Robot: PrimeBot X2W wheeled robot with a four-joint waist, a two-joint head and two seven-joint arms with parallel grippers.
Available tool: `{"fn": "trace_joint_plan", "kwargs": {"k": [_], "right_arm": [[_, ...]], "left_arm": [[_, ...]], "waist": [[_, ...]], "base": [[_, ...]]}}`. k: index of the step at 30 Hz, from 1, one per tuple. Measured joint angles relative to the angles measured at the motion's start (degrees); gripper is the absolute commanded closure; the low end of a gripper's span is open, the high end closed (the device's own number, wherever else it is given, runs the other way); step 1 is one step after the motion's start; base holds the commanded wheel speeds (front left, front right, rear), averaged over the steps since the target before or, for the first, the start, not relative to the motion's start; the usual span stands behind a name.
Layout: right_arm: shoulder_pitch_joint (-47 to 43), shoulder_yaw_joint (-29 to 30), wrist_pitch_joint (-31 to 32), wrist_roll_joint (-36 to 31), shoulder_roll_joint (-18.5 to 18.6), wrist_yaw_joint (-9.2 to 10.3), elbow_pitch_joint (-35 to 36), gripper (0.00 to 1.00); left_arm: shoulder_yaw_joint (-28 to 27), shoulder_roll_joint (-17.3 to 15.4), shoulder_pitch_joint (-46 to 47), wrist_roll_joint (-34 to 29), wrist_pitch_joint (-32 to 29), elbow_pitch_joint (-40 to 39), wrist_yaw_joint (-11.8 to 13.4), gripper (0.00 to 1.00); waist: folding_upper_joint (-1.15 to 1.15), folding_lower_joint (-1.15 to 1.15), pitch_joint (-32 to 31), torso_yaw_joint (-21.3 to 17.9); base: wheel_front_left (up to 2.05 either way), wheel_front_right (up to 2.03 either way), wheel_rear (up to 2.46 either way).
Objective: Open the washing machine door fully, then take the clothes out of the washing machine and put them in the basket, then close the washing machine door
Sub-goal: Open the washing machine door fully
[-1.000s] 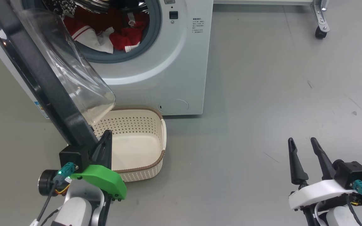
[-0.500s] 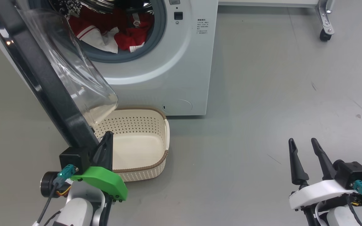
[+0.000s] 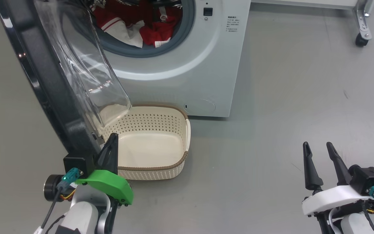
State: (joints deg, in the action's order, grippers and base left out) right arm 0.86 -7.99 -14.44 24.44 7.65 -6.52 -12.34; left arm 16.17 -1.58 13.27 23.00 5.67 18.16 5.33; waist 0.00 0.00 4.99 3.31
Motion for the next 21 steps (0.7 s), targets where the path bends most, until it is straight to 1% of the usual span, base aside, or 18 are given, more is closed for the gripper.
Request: {"fn": "trace_joint_plan", "kwargs": {"k": [5,12,21], "right_arm": [[-0.02,-0.09,0.0,-0.36,0.0,-0.44,0.0,0.0],[-0.18,-0.12,0.0,-0.41,0.03,-0.45,-0.02,0.0],[-0.23,-0.57,0.0,-0.46,0.13,-0.45,-0.02,0.0]], "left_arm": [[-0.09,0.0,0.02,0.54,0.54,0.71,0.02,1.0],[-0.41,-0.01,0.04,0.71,1.32,1.52,0.19,1.0],[-2.53,-0.01,0.04,1.82,2.52,1.72,0.52,1.0]], "waist": [[0.0,0.0,-0.14,2.08],[0.0,0.0,-0.47,4.97],[0.0,0.0,-0.44,8.08]], "base": [[0.0,0.0,0.0],[0.0,0.0,0.0],[0.0,0.0,0.0]]}}
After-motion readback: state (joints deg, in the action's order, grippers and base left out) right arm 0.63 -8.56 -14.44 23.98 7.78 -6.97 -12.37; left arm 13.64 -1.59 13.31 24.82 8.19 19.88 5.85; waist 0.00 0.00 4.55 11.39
